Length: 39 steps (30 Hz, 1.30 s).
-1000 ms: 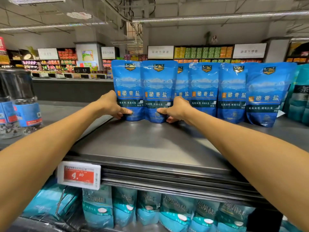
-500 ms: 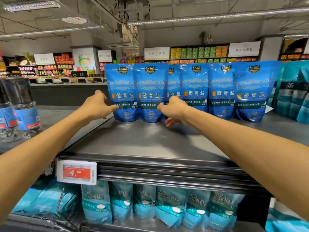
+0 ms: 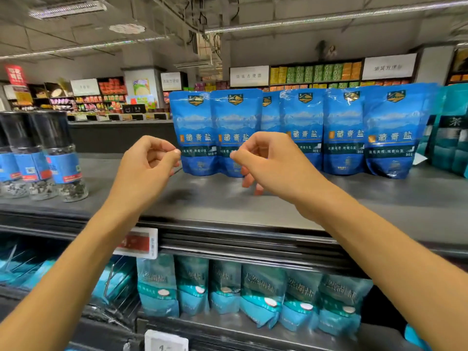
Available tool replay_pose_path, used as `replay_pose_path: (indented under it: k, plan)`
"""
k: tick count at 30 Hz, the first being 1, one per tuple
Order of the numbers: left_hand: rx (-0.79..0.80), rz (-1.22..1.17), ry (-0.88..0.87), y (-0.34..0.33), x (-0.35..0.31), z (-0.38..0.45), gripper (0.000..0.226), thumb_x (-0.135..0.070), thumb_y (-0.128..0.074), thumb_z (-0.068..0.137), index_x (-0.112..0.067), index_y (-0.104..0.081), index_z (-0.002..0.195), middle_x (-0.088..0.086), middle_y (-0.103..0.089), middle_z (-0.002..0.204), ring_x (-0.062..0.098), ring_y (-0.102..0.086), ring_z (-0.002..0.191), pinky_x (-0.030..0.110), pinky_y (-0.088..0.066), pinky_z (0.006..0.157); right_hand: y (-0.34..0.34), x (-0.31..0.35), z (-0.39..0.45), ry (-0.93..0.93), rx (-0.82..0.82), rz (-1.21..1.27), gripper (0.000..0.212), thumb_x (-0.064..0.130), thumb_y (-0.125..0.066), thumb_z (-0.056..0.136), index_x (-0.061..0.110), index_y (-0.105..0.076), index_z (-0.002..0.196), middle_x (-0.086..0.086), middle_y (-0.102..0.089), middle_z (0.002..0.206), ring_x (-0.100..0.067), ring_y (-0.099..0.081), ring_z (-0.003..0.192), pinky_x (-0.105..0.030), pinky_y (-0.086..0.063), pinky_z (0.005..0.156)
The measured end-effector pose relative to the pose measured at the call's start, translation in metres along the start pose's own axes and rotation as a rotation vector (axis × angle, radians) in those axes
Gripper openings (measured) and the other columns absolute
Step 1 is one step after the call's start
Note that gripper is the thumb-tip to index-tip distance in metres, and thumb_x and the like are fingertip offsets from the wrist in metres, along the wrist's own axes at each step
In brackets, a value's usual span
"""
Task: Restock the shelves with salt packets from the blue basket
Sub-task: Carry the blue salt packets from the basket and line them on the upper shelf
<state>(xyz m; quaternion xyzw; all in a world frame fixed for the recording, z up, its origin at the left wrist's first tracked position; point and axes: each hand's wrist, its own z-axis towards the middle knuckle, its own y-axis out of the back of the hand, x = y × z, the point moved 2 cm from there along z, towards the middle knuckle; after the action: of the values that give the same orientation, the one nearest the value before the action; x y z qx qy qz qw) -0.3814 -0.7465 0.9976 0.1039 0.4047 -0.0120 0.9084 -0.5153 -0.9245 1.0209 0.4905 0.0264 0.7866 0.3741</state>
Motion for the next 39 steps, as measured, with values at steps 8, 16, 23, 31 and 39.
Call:
replay_pose_path:
  k: [8,16,23,31,39]
  plan:
    - [0.015,-0.317,-0.018,0.023,-0.012,-0.1,0.011,-0.03,-0.065,0.088,-0.024,-0.068,0.095,0.0,-0.069,0.075,0.012,-0.052,0.053,0.019,-0.042,0.046,-0.029,-0.002,-0.103,0.025,0.184,0.54,0.01,0.013,-0.067,0.092,0.008,-0.063,0.084,-0.005,-0.062,0.068,-0.017,-0.066,0.057,-0.028,-0.051,0.045]
    - [-0.058,-0.284,0.229,0.017,0.047,-0.22,0.006,-0.027,-0.063,0.09,-0.021,-0.065,0.091,-0.003,-0.065,0.066,0.011,-0.045,0.05,0.02,-0.037,0.045,-0.08,-0.079,-0.186,-0.188,0.265,0.615,0.006,0.021,-0.066,0.085,0.018,-0.066,0.079,-0.008,-0.065,0.071,-0.022,-0.065,0.059,-0.033,-0.047,0.049]
    - [-0.103,-0.153,0.544,0.023,0.106,-0.327,0.008,-0.021,-0.061,0.092,-0.016,-0.064,0.086,-0.005,-0.065,0.064,0.007,-0.049,0.052,0.018,-0.041,0.048,-0.12,-0.142,-0.265,-0.435,0.188,0.535,0.023,-0.005,-0.063,0.091,0.012,-0.064,0.076,-0.004,-0.063,0.063,-0.017,-0.057,0.052,-0.023,-0.045,0.05]
    - [-0.127,-0.154,0.931,0.026,0.155,-0.443,0.024,-0.013,-0.042,0.105,-0.014,-0.063,0.093,-0.001,-0.063,0.07,0.012,-0.049,0.052,0.025,-0.035,0.045,-0.143,-0.203,-0.365,-0.595,0.329,0.387,0.019,0.002,-0.058,0.099,0.014,-0.069,0.089,-0.014,-0.065,0.068,-0.02,-0.06,0.056,-0.022,-0.048,0.053]
    - [-0.266,-0.059,1.1,0.037,0.165,-0.508,0.027,-0.014,-0.039,0.108,-0.017,-0.064,0.098,-0.002,-0.067,0.074,0.011,-0.053,0.054,0.025,-0.039,0.045,-0.149,-0.229,-0.429,-0.729,0.526,0.374,0.015,0.026,-0.059,0.097,0.03,-0.068,0.085,-0.004,-0.064,0.067,-0.009,-0.059,0.058,-0.016,-0.048,0.054]
